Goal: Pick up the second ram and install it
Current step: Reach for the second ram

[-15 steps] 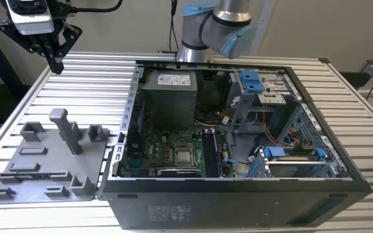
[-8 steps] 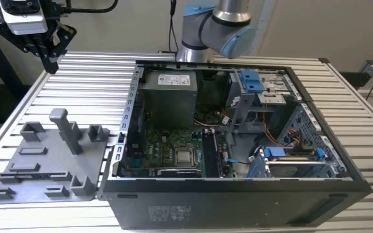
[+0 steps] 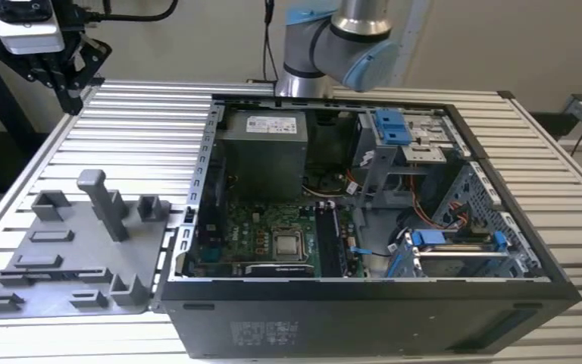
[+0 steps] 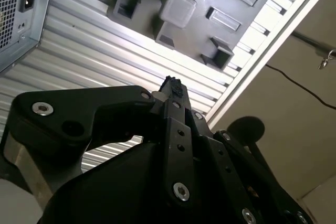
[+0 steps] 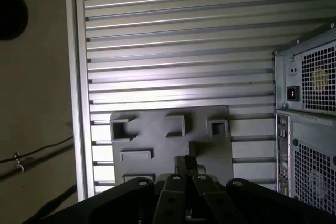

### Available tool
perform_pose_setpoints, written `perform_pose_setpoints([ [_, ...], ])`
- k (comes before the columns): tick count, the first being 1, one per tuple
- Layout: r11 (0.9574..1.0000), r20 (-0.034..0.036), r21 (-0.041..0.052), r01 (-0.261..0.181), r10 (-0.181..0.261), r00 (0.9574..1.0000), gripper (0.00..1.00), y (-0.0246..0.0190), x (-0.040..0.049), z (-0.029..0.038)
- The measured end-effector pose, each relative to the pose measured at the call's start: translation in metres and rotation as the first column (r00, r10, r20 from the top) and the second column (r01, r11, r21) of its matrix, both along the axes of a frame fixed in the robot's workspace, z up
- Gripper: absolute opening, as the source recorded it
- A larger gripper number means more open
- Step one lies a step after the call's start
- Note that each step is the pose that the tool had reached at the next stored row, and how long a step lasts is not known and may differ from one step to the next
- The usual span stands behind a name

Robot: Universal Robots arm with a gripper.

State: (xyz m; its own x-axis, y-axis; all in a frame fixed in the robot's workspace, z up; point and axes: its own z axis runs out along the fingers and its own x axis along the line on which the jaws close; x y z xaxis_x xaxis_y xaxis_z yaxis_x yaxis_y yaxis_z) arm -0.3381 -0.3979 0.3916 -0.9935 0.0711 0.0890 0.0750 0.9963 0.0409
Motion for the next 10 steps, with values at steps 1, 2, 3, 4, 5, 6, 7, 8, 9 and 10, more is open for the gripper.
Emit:
perform_pose_setpoints([
  [1, 1.0000, -0.0014, 0.0000, 0.000, 0.000, 1.0000, 0.11, 0.0000, -0.0010, 0.0000],
  [2, 1.0000, -0.0028, -0.0001, 0.000, 0.000, 1.0000, 0.11, 0.0000, -0.0022, 0.0000],
  [3, 1.0000, -0.0037, 0.0000, 0.000, 0.000, 1.0000, 0.11, 0.0000, -0.0035, -0.0001],
  [4, 1.0000, -0.0047, 0.0000, 0.000, 0.000, 1.0000, 0.11, 0.0000, -0.0051, -0.0001],
  [5, 1.0000, -0.0055, 0.0000, 0.000, 0.000, 1.0000, 0.11, 0.0000, -0.0068, -0.0001],
  [6, 1.0000, -0.0061, 0.0000, 0.000, 0.000, 1.0000, 0.11, 0.0000, -0.0086, -0.0001],
  [7, 1.0000, -0.0068, 0.0000, 0.000, 0.000, 1.0000, 0.11, 0.0000, -0.0107, -0.0001],
  [8, 1.0000, -0.0073, 0.0000, 0.000, 0.000, 1.0000, 0.11, 0.0000, -0.0129, -0.0001],
  [9, 1.0000, -0.0077, 0.0000, 0.000, 0.000, 1.0000, 0.11, 0.0000, -0.0154, -0.0001],
  [10, 1.0000, -0.0081, 0.0000, 0.000, 0.000, 1.0000, 0.11, 0.0000, -0.0181, -0.0001],
])
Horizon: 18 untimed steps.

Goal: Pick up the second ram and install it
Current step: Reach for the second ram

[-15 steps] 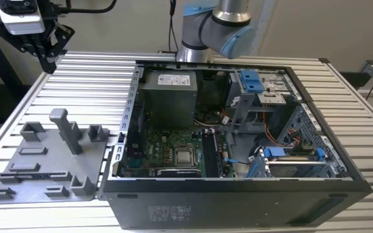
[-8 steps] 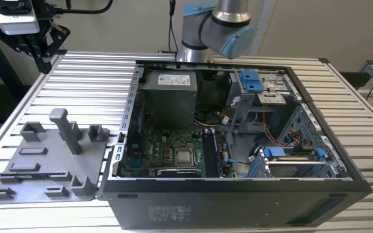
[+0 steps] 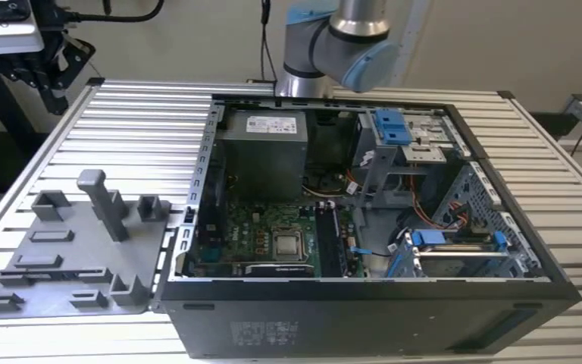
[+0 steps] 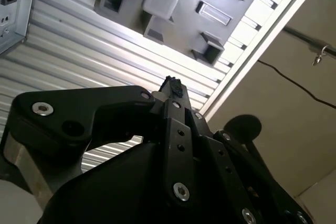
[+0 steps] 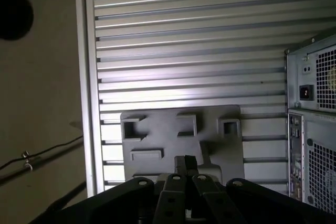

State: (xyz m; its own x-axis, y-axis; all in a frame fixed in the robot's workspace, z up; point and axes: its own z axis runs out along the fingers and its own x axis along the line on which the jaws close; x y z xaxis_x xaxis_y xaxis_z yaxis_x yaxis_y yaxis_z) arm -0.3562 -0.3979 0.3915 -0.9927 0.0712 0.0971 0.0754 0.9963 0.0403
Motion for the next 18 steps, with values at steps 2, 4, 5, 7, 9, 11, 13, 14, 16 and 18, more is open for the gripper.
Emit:
perform_pose_setpoints([
  [2, 1.0000, -0.0005, 0.0001, 0.000, 0.000, 1.0000, 0.11, 0.0000, -0.0059, 0.0000],
  [4, 1.0000, -0.0006, 0.0000, 0.000, 0.000, 1.0000, 0.11, 0.0000, -0.0124, 0.0000],
  [5, 1.0000, -0.0006, 0.0000, 0.000, 0.000, 1.0000, 0.11, 0.0000, -0.0160, 0.0000],
  [7, 1.0000, -0.0001, 0.0000, 0.000, 0.000, 1.0000, 0.11, 0.0000, -0.0232, 0.0000],
  [9, 1.0000, 0.0014, -0.0001, 0.000, 0.000, 1.0000, 0.11, 0.0000, -0.0299, 0.0000],
  [11, 1.0000, 0.0063, 0.0000, -0.001, 0.001, 1.0000, 0.11, 0.0000, -0.0343, -0.0001],
  [13, 1.0000, 0.0141, -0.0002, -0.003, 0.003, 0.9999, 0.11, 0.0000, -0.0378, -0.0002],
  [14, 1.0000, 0.0187, -0.0003, -0.005, 0.005, 0.9998, 0.11, 0.0000, -0.0392, -0.0003],
  [16, 1.0000, 0.0283, -0.0005, -0.008, 0.008, 0.9996, 0.11, 0.0000, -0.0413, -0.0004],
  [18, 0.9999, 0.0324, -0.0008, -0.014, 0.014, 0.9994, 0.11, 0.0000, -0.0426, -0.0005],
])
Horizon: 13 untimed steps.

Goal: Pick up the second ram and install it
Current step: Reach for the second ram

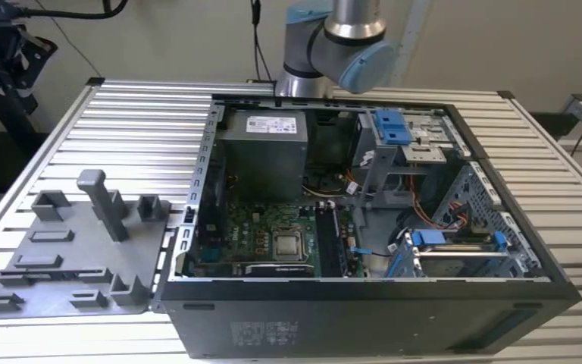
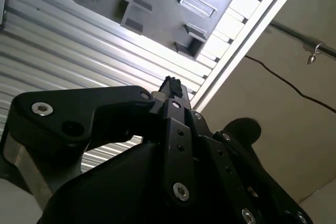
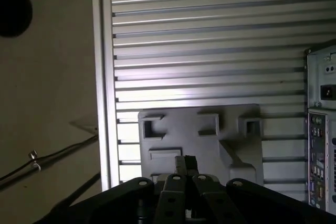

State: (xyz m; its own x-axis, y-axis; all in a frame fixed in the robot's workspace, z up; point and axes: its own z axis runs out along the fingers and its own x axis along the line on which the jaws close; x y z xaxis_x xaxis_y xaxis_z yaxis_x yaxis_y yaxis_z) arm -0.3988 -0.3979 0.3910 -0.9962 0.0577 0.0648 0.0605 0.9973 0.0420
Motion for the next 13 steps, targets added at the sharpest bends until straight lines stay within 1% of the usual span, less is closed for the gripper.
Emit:
perform_pose_setpoints([
  [9, 1.0000, 0.0001, 0.0000, 0.000, 0.000, 1.0000, 0.11, -0.0001, -0.0003, 0.0000],
  [13, 1.0000, 0.0001, 0.0000, -0.001, 0.001, 1.0000, 0.11, -0.0020, -0.0007, -0.0003],
])
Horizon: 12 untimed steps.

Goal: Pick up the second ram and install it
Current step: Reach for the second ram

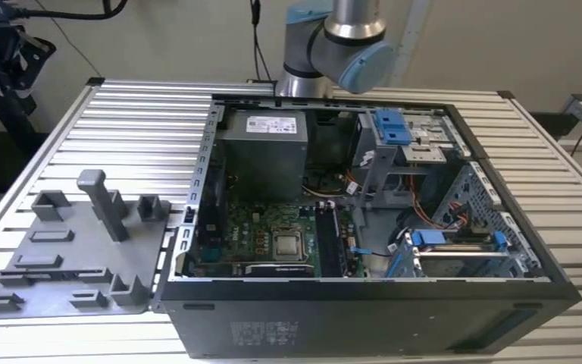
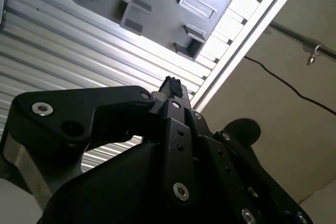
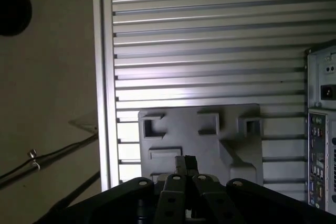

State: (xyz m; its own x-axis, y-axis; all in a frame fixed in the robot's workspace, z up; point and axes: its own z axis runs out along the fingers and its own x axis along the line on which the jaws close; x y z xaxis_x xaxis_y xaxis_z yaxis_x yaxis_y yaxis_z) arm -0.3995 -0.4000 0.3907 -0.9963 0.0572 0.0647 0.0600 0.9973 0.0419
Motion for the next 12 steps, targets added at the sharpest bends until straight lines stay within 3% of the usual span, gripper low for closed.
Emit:
perform_pose_setpoints([
  [12, 1.0000, 0.0000, 0.0000, 0.000, 0.000, 1.0000, 0.11, -0.0125, -0.0013, -0.0010],
])
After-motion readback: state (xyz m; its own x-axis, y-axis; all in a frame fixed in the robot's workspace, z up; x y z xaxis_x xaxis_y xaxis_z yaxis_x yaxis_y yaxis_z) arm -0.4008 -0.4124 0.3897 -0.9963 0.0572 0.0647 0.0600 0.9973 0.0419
